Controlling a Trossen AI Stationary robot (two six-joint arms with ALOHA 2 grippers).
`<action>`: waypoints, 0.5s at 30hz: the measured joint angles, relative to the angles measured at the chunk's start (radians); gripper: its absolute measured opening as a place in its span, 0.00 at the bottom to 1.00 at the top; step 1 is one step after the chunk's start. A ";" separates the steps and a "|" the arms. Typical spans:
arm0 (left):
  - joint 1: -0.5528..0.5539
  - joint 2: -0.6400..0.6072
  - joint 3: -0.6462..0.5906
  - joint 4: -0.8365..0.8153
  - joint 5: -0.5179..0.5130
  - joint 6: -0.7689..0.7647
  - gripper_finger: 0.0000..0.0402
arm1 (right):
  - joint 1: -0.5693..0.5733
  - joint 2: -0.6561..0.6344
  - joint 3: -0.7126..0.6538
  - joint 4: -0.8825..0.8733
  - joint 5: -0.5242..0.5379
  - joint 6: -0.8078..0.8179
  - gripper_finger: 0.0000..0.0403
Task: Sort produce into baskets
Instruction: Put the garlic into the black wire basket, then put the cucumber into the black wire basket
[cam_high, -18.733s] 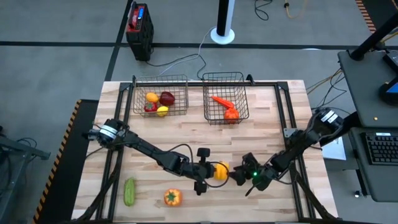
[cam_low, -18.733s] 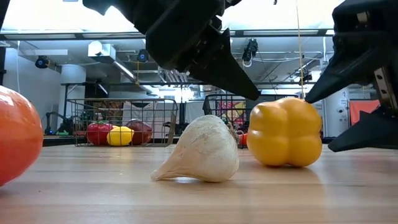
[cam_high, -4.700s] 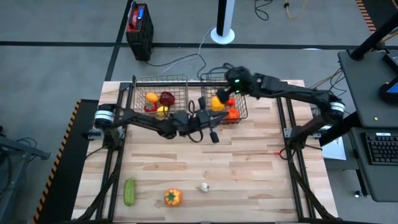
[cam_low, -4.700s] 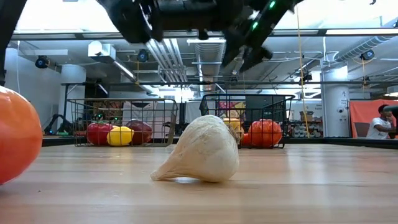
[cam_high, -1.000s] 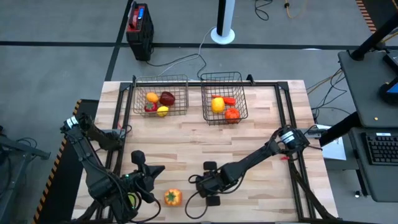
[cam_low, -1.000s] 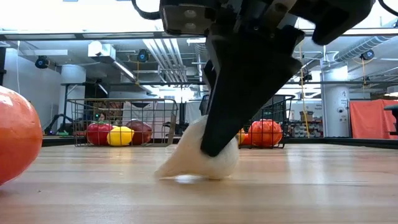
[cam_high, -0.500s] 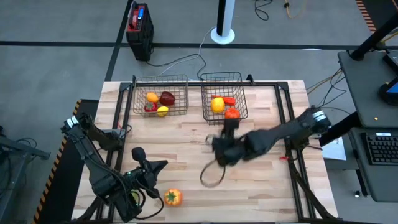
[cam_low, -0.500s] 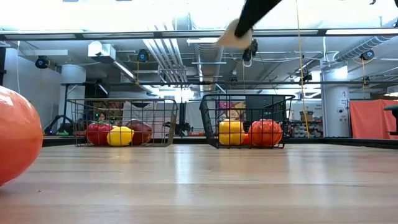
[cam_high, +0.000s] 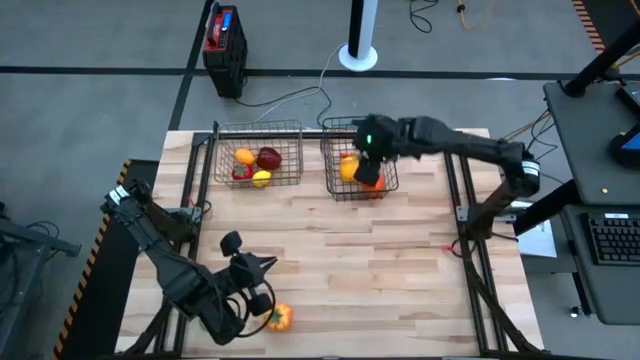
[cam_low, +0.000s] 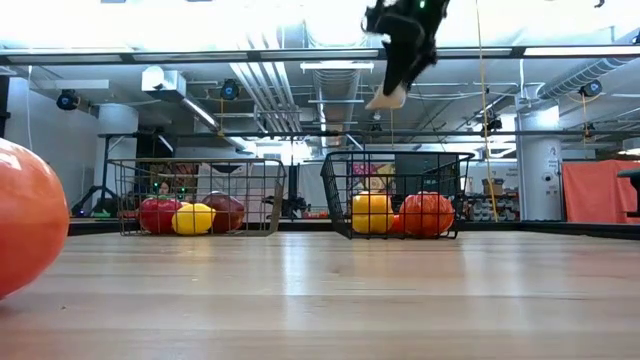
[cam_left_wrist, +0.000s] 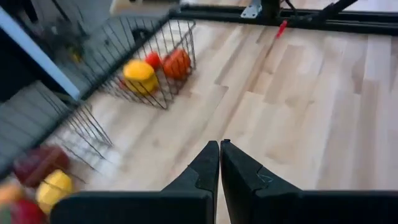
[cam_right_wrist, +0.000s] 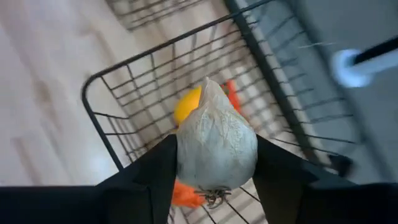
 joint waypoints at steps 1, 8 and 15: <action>0.000 0.000 0.000 -0.001 0.007 -0.022 0.00 | -0.041 0.005 -0.002 0.013 -0.071 -0.019 0.45; 0.001 0.001 0.000 -0.005 -0.132 0.087 0.00 | -0.163 0.066 -0.022 0.117 -0.206 -0.013 0.56; -0.001 0.002 0.000 0.016 -0.186 0.075 0.00 | -0.137 0.085 -0.022 0.110 -0.198 0.055 0.67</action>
